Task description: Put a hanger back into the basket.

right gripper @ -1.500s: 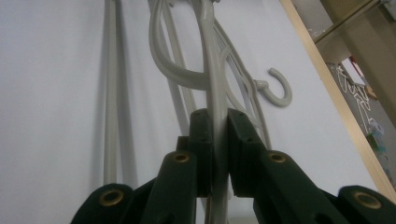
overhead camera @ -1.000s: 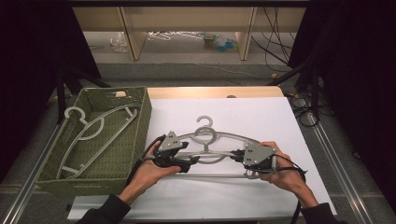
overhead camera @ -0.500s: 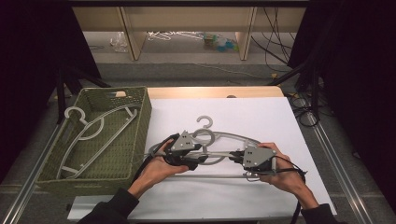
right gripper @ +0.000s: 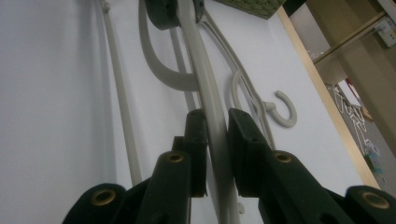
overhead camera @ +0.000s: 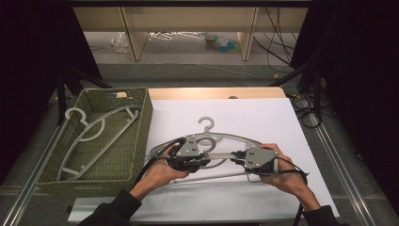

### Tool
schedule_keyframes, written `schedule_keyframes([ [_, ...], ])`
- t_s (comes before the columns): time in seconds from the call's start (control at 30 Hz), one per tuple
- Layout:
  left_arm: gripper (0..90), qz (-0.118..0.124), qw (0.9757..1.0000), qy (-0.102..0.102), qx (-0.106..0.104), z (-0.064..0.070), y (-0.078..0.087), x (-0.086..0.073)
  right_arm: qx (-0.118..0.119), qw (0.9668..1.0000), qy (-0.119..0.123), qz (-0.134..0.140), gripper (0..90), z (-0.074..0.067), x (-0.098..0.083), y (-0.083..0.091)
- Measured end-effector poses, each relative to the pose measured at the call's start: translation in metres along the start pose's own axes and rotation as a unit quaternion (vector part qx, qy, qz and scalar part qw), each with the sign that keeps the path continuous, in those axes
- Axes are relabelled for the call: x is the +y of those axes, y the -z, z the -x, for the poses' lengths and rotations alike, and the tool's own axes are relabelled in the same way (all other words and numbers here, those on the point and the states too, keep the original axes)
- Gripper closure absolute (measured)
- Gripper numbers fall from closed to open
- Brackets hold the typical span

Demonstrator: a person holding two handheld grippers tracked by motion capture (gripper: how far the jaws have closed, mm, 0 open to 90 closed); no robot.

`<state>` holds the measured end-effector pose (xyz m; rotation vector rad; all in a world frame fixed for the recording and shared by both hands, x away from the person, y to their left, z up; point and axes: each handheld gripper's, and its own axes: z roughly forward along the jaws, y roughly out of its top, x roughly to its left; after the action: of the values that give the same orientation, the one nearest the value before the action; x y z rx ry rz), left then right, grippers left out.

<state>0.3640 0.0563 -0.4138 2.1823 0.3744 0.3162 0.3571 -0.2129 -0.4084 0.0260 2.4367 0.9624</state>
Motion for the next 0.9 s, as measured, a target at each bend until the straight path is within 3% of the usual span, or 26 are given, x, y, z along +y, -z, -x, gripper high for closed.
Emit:
schedule_keyframes([
  [0.13,79.4,0.001,0.9998,0.018,-0.013,0.003,0.002,0.001,-0.005,0.9998,-0.017,0.003,74.9,-0.001,0.000,-0.001],
  [0.2,79.3,-0.003,0.9999,0.013,-0.010,0.004,0.004,0.002,-0.003,0.9996,-0.026,0.007,72.8,-0.001,0.000,-0.002],
  [0.4,79.3,-0.008,0.9997,0.024,0.000,-0.001,0.013,0.002,-0.021,0.9969,-0.073,0.019,52.8,-0.001,0.004,-0.001],
  [0.43,79.3,-0.004,0.9994,0.034,0.002,-0.001,0.015,0.002,-0.027,0.9956,-0.087,0.025,49.6,-0.002,0.005,-0.001],
  [0.63,79.3,-0.001,0.9986,0.049,0.016,-0.006,0.031,0.004,-0.049,0.9842,-0.160,0.057,38.0,-0.005,0.013,0.005],
  [0.73,79.3,-0.006,0.9982,0.055,0.022,-0.010,0.038,0.003,-0.060,0.9768,-0.193,0.071,34.5,-0.008,0.012,0.008],
  [0.83,79.3,-0.001,0.9969,0.072,0.032,-0.013,0.043,0.002,-0.078,0.9703,-0.213,0.084,32.5,-0.009,0.011,0.011],
  [0.9,79.3,-0.003,0.9967,0.072,0.036,-0.014,0.046,0.004,-0.084,0.9679,-0.220,0.088,32.0,-0.011,0.009,0.012],
])
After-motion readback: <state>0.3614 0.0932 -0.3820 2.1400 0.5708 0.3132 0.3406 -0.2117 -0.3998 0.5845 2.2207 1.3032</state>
